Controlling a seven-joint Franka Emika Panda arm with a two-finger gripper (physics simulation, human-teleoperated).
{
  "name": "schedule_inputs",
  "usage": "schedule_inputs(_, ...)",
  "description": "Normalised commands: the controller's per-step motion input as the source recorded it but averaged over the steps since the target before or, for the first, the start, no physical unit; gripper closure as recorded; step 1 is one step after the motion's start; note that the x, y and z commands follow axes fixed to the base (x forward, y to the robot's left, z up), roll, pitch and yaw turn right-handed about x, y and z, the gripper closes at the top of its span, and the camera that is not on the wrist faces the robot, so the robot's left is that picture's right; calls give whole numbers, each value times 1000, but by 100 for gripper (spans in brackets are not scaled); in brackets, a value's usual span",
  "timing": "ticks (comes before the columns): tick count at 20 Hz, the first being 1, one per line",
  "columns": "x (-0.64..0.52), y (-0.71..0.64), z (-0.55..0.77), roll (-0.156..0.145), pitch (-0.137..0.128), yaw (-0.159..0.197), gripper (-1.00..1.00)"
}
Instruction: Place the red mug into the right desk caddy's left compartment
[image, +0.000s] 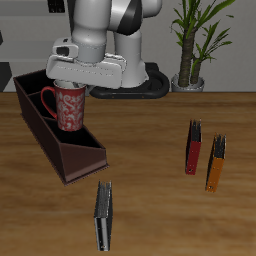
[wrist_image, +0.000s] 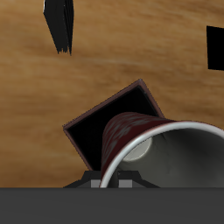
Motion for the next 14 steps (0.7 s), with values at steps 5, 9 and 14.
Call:
schedule_inputs(5, 68, -49, -183, -16, 28, -11, 100)
schedule_inputs(9, 104, 24, -263, 9, 33, 1, 100)
schedule_inputs(14, 106, -13, -278, -1, 37, -7, 100)
